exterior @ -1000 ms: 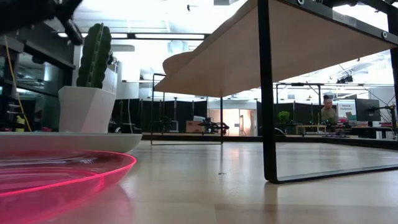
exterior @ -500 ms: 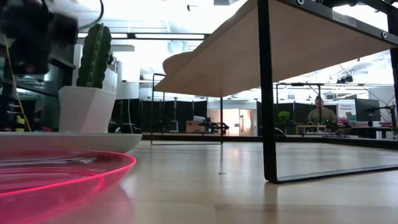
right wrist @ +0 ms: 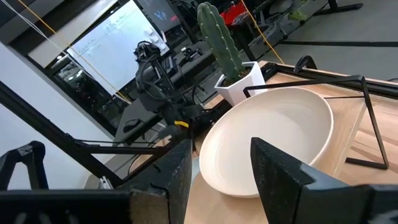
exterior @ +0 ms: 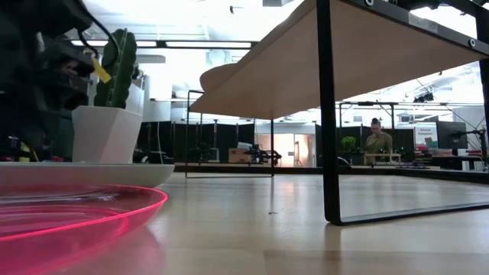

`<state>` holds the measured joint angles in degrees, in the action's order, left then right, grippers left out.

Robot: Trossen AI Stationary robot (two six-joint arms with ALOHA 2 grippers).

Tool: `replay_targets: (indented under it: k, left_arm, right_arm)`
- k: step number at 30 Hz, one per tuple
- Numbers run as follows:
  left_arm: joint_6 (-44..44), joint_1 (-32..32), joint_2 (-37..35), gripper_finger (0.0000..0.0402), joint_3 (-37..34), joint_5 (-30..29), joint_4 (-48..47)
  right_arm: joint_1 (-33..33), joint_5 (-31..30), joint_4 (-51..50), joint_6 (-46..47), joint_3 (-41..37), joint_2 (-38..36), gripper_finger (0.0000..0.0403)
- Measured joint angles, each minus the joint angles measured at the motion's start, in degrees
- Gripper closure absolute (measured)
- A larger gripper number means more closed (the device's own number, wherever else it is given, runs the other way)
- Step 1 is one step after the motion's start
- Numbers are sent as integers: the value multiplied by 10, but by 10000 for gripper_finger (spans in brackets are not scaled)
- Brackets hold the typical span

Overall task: Place and stack plates onto a shelf
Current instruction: Stack the left gray plate on top of the white plate on the shelf

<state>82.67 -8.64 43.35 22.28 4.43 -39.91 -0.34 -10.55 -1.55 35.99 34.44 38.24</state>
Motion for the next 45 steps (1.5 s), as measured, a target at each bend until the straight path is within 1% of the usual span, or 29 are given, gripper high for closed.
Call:
replay_targets:
  k: [8, 16, 24, 27, 30, 32, 34, 35, 40, 42, 45]
  left_arm:
    - [2, 0, 65, 261, 0, -6, 18]
    - [-2, 0, 121, 261, 0, -1, 82]
    - [-2, 0, 166, 262, 0, 10, 86]
    - [-3, 0, 176, 273, 0, 10, 86]
    - [-3, -3, 178, 303, 0, 10, 92]
    - [-12, -7, 178, 336, 0, 13, 101]
    - [-23, -9, 174, 376, 0, 30, 102]
    - [-27, -9, 172, 388, 0, 37, 103]
    - [-40, -8, 139, 395, 0, 75, 96]
    - [-44, -9, 113, 397, 0, 92, 97]
    - [-48, -8, 66, 398, 0, 134, 96]
  right_arm:
    - [0, 0, -16, 0, 0, 0, 256]
    - [0, 0, -25, 0, 0, 0, 256]
    - [0, 0, -30, 0, 0, 0, 256]
    - [0, 0, -30, 0, 0, 0, 256]
    - [0, 0, -31, 0, 0, 0, 256]
    - [0, 0, -32, 0, 0, 0, 256]
    - [0, 0, -35, 0, 0, 0, 256]
    - [0, 0, -35, -2, 0, 0, 256]
    - [0, 0, -35, -5, 0, 0, 256]
    - [0, 0, -35, -4, 0, 0, 256]
    - [0, 0, -35, -4, 0, 0, 256]
